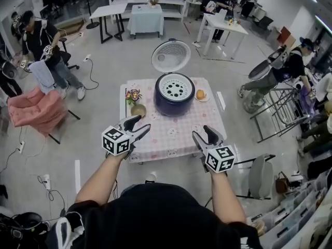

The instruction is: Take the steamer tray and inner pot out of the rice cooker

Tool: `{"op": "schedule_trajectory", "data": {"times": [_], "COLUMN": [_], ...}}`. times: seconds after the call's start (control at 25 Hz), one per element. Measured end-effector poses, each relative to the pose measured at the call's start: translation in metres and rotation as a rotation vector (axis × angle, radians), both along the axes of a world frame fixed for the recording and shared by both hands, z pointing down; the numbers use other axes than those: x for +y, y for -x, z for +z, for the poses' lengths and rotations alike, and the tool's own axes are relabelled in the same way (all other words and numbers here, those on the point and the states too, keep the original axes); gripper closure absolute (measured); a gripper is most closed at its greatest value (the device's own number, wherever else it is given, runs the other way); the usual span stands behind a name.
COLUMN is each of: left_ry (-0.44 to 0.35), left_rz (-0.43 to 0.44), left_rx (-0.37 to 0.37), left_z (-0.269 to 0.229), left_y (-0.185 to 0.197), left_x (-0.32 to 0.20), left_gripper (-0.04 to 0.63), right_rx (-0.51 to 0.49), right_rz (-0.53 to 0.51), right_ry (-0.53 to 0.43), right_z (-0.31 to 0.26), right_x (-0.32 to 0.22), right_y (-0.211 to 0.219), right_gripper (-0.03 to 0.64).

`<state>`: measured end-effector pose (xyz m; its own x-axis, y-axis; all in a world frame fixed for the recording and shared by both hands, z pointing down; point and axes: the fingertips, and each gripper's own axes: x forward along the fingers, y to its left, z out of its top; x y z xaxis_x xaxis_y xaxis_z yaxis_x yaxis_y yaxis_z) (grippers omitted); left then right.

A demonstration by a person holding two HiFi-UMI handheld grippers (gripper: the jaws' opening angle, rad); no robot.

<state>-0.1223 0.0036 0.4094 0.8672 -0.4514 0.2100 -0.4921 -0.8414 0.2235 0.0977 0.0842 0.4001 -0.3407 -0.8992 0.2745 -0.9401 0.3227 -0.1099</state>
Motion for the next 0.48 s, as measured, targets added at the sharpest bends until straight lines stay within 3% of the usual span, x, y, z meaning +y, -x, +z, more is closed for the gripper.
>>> {"op": "schedule_trajectory", "data": {"times": [0.48], "left_ry": [0.005], "left_rz": [0.084], "left_rx": [0.008], "left_z": [0.0], "left_y": [0.008], "left_x": [-0.078], "left_gripper": [0.33], "right_rx": [-0.004], "right_rz": [0.07], "right_ry": [0.012], "right_z": [0.002], "right_x": [-0.067], "right_y": [0.015], "right_gripper": [0.371]}}
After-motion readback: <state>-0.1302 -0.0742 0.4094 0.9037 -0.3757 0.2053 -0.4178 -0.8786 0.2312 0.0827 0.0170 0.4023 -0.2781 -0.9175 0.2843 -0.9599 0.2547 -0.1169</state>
